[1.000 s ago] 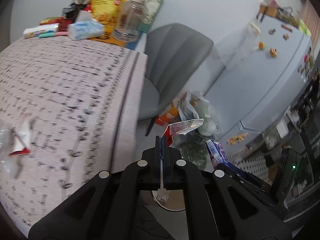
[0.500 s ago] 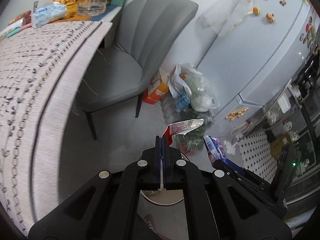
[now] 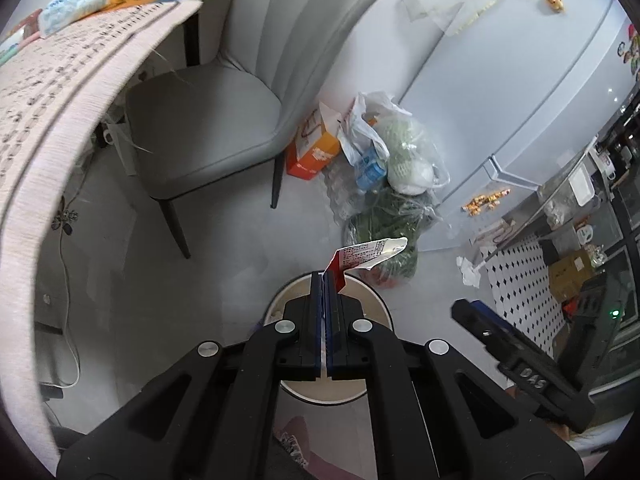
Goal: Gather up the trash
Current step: 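Carry both items over the bin while the right gripper opens, dropping the tissue packet in, then open the left gripper to drop the paper scrap into the bin, then move both open grippers back over the remaining trash on the table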
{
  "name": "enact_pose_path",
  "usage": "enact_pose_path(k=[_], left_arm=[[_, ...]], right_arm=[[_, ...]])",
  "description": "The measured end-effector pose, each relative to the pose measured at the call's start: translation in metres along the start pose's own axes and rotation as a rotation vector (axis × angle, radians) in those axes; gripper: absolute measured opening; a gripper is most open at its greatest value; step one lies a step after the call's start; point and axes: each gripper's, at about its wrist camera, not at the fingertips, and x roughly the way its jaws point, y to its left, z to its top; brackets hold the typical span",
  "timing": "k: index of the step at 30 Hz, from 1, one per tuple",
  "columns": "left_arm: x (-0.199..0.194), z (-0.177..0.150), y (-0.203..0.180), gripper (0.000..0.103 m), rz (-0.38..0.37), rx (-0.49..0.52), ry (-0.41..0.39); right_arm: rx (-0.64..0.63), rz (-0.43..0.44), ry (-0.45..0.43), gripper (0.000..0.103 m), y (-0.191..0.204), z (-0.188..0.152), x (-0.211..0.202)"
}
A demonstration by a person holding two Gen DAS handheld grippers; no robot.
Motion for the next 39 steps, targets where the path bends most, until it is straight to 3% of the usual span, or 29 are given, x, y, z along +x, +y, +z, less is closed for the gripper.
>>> enact_pose_path(k=[3,8,11,13,14,16,19,23,29,32,39], left_arm=[[0.013,-0.003,-0.011,0.002,-0.016,0.01,0.028],[0.035,-0.006,-0.029,0.002,-0.055,0.032,0.083],[0.054,-0.008,-0.041,0.004,-0.119,0.039,0.145],[0.064,-0.01,-0.042,0.021,-0.149,0.025,0.177],[0.066,-0.012,-0.042,0.044,-0.164,0.014,0.183],[0.064,-0.014,-0.042,0.065,-0.191,0.002,0.168],[0.054,-0.014,-0.039,0.067,-0.134,0.04,0.147],[0.028,-0.004,-0.018,0.081,-0.076,0.005,0.076],[-0.02,0.01,0.009,0.095,-0.019,-0.022,-0.038],[-0.047,0.015,0.022,0.097,-0.005,-0.031,-0.099],[-0.109,0.013,0.06,0.097,0.014,-0.089,-0.222]], right_arm=[[0.03,-0.02,-0.023,0.077,-0.014,0.004,-0.011],[0.064,-0.052,-0.049,0.079,-0.034,0.007,-0.03],[0.095,-0.08,-0.067,0.079,-0.045,0.008,-0.042],[0.119,-0.09,-0.077,0.079,-0.051,0.011,-0.049],[0.124,-0.093,-0.086,0.079,-0.053,0.011,-0.052],[0.124,-0.096,-0.096,0.079,-0.053,0.011,-0.057],[0.117,-0.092,-0.087,0.079,-0.05,0.01,-0.056],[0.091,-0.069,-0.061,0.079,-0.035,0.005,-0.048],[0.025,-0.035,-0.038,0.09,0.004,0.001,-0.042],[-0.025,-0.026,-0.043,0.095,0.029,0.003,-0.044],[-0.125,0.004,-0.078,0.095,0.096,0.001,-0.054]])
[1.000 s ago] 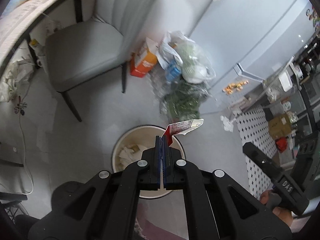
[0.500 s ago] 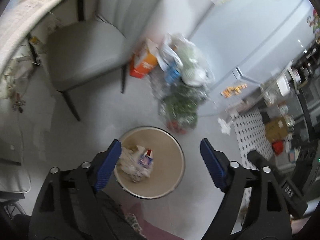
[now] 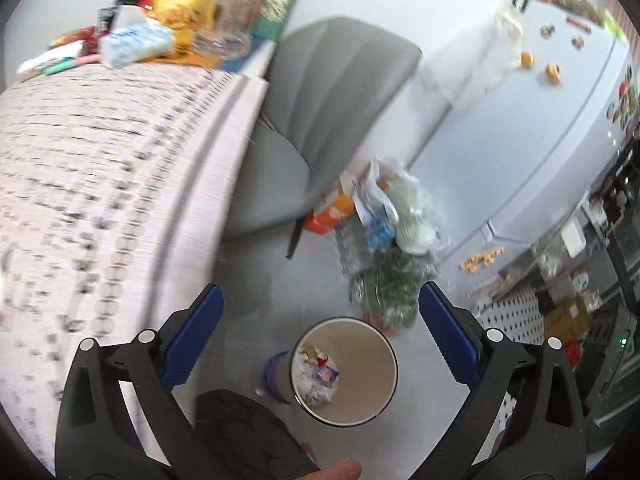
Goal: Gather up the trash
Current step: 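Move both open grippers back over the remaining trash on the table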
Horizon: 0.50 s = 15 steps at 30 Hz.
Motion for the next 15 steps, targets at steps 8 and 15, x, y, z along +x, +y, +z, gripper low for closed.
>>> enact_pose_path(k=[8,15], left_arm=[[-0.055,-0.002,0.058,0.097,0.037,-0.078,-0.085],[-0.1,-0.015,0.108,0.097,0.074,-0.149,-0.139]], right_arm=[[-0.117,0.064,0.004,0.095,0.077,-0.007,-0.004],[-0.2,0.121,0.015,0.095,0.137,-0.023,-0.002]])
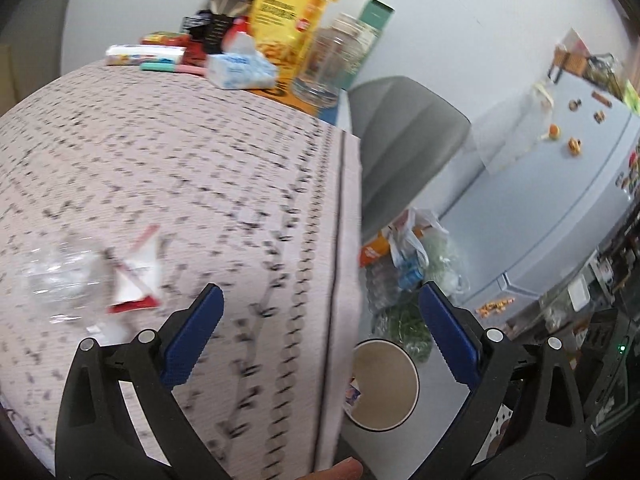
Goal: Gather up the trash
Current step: 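Move both open grippers back over the remaining trash on the table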
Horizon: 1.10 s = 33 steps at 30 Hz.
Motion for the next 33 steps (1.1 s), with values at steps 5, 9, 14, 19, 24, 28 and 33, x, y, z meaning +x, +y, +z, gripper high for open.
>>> enact_pose_path(k=[5,9,14,19,24,28,33], left_arm=[[-0.026,-0.001,0.03,0.097,0.033,-0.042,-0.04],[-0.044,-0.005,0.056,0.097,0.063,-0.081,-0.063],[-0.064,-0.01,0.087,0.097,0.107,-0.116,-0.086],[-0.079,-0.015,0.118,0.097,0.151,-0.151,-0.101],[-0.086,-0.02,0.139,0.097,0.183,-0.159,-0.096],[-0.08,-0.022,0.146,0.097,0.191,-0.146,-0.079],[-0.066,-0.022,0.146,0.097,0.19,-0.147,-0.057]], right_arm=[[-0.072,0.033,0.007,0.095,0.041,-0.005,0.004],[-0.117,0.059,0.013,0.095,0.066,-0.007,0.008],[-0.162,0.075,0.021,0.095,0.09,-0.012,0.012],[-0.182,0.092,0.03,0.095,0.111,-0.015,0.019],[-0.206,0.099,0.049,0.095,0.129,-0.02,0.026],[-0.217,0.102,0.053,0.095,0.137,-0.023,0.03],[-0.217,0.105,0.062,0.095,0.135,-0.026,0.034]])
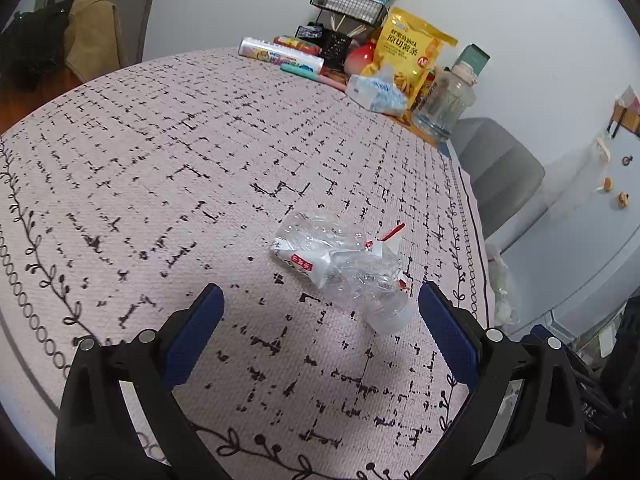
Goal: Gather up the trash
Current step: 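Move both open grippers back over the remaining trash on the table, then grasp the clear plastic bottle with the left gripper while the right grasps the red-and-white carton piece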
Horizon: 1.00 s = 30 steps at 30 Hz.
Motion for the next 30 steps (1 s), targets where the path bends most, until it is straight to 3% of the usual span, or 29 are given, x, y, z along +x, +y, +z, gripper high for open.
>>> enact_pose_path(k=[11,20,22,26,30], left_arm=[[0.034,0.008,-0.011,0.097,0.042,-0.107,0.008],[0.047,0.011,-0.018,0.096,0.083,-0.095,0.006],[0.047,0.012,-0.017,0.091,0.083,-0.088,0.008],[0.045,0.014,-0.008,0.061,0.014,-0.12,0.031],[0.036,0.012,0.004,0.061,-0.003,-0.143,0.029]], right_arm=[[0.044,0.015,-0.008,0.095,-0.019,0.003,-0.002],[0.004,0.03,-0.001,0.095,-0.013,0.015,0.01],[-0.005,0.028,0.0,0.095,-0.008,0.016,0.013],[-0.011,0.036,0.009,0.095,0.002,0.018,0.02],[-0.037,0.051,0.021,0.095,0.016,0.017,0.028]])
